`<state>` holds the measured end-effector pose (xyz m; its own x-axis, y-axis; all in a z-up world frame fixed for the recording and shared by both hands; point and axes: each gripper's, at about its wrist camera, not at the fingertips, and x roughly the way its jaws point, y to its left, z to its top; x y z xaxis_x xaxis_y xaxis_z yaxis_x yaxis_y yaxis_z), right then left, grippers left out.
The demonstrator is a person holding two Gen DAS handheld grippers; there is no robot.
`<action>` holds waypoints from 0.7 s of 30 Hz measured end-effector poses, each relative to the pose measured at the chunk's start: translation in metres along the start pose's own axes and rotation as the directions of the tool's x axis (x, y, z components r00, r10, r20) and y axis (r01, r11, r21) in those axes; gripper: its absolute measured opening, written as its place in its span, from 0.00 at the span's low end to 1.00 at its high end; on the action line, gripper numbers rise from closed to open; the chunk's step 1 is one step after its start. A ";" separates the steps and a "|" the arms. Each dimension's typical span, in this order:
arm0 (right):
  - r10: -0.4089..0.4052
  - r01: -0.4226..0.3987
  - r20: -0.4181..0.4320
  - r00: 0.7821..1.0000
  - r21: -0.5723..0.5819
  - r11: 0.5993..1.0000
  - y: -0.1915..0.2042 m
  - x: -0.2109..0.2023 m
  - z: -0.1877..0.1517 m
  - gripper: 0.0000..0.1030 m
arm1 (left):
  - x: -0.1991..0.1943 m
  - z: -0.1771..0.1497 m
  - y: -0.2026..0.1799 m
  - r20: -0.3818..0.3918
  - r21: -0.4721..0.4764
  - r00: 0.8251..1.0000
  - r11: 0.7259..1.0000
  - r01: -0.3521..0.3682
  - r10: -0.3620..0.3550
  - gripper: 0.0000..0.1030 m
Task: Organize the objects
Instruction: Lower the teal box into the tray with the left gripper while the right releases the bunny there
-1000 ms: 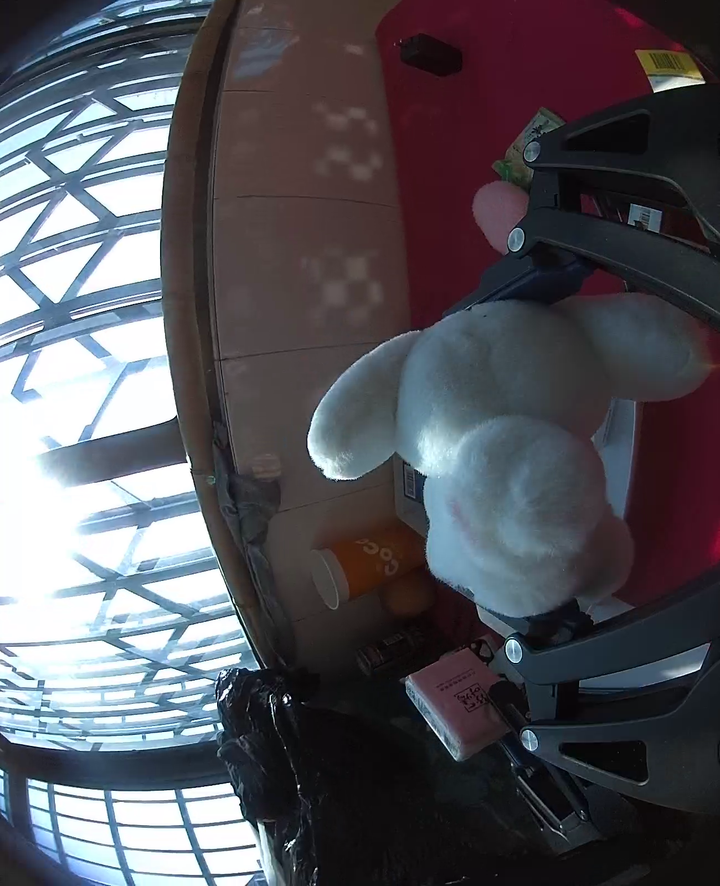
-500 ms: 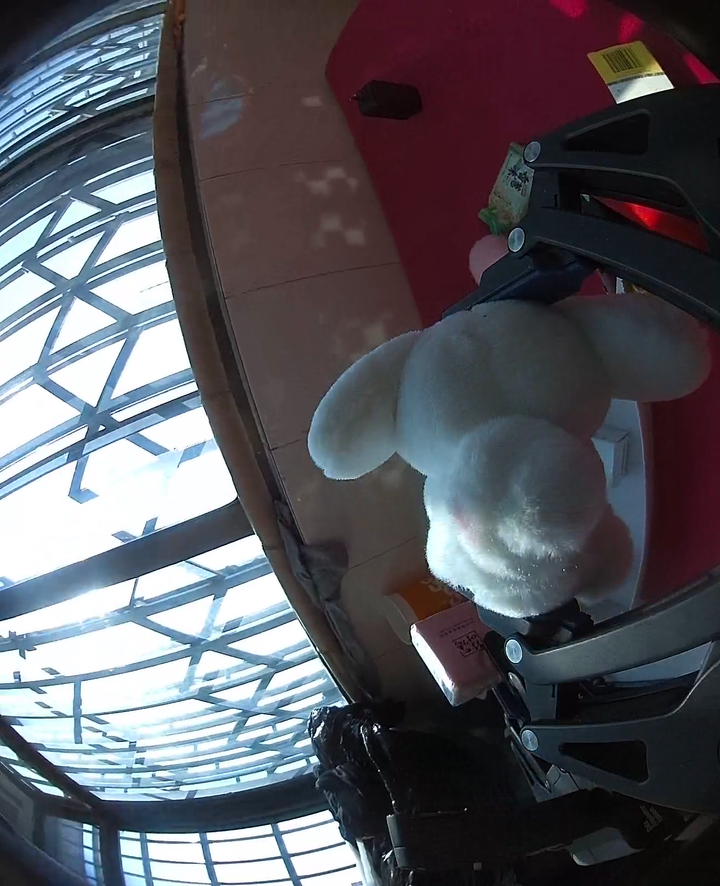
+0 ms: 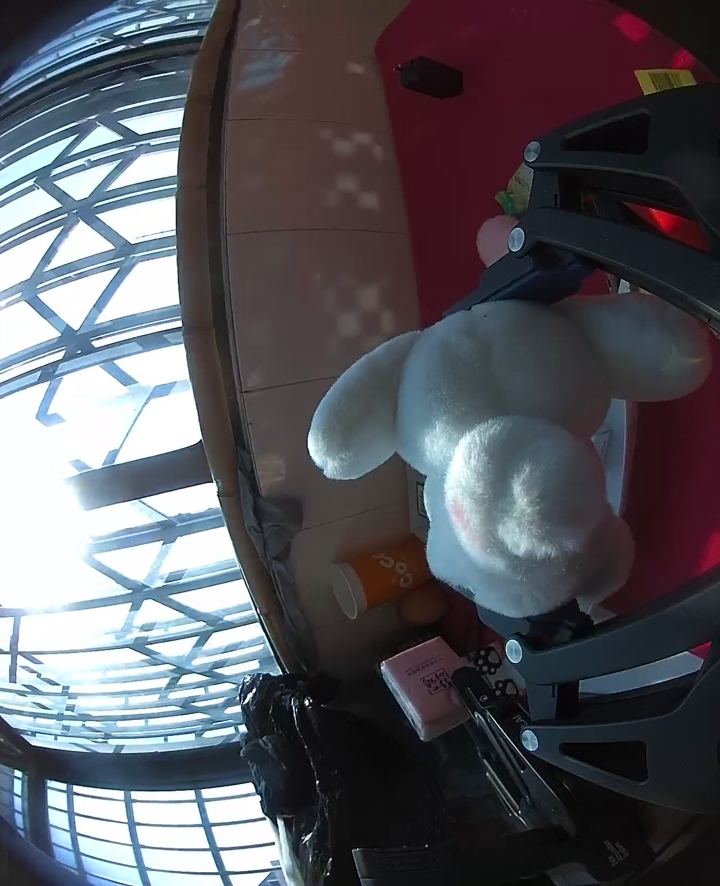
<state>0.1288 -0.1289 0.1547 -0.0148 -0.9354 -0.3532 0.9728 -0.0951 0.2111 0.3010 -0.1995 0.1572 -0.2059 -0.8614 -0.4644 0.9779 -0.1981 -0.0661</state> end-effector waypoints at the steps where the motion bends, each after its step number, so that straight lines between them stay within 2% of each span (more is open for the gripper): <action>1: -0.002 0.002 0.001 1.000 0.022 1.000 -0.003 0.000 0.000 0.80 | 0.003 0.003 -0.005 -0.009 0.025 1.000 1.000 0.016 -0.016 0.23; 5: -0.009 0.005 0.038 0.999 0.087 0.996 -0.009 0.002 -0.001 0.80 | 0.018 0.010 -0.017 -0.062 0.111 0.996 0.991 0.069 -0.062 0.23; 8: 0.005 -0.008 0.028 1.000 0.101 0.995 -0.011 0.016 0.011 0.80 | 0.026 0.008 -0.016 -0.096 0.124 0.991 0.987 0.106 -0.095 0.23; 11: 0.039 -0.036 -0.035 0.999 0.083 0.996 -0.010 0.043 0.032 0.80 | 0.028 0.000 -0.011 -0.097 0.080 0.985 0.985 0.154 -0.146 0.23; 15: 0.089 -0.077 -0.167 0.982 0.079 0.994 -0.004 0.092 0.051 0.80 | 0.031 -0.021 -0.005 -0.098 -0.012 0.978 0.983 0.185 -0.185 0.23; 18: 0.055 -0.047 -0.235 0.970 0.037 0.998 0.006 0.121 0.048 0.80 | 0.027 -0.035 0.002 -0.059 -0.083 0.983 0.982 0.171 -0.176 0.23; 21: 0.024 -0.035 -0.242 0.970 -0.041 0.999 0.020 0.130 0.041 0.80 | 0.037 -0.038 0.002 -0.078 -0.085 0.982 0.983 0.164 -0.170 0.23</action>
<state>0.1365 -0.2662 0.1506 0.0649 -0.8271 -0.5582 0.9815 -0.0482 0.1855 0.2967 -0.2137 0.1063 -0.3659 -0.7757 -0.5141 0.9305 -0.2959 -0.2157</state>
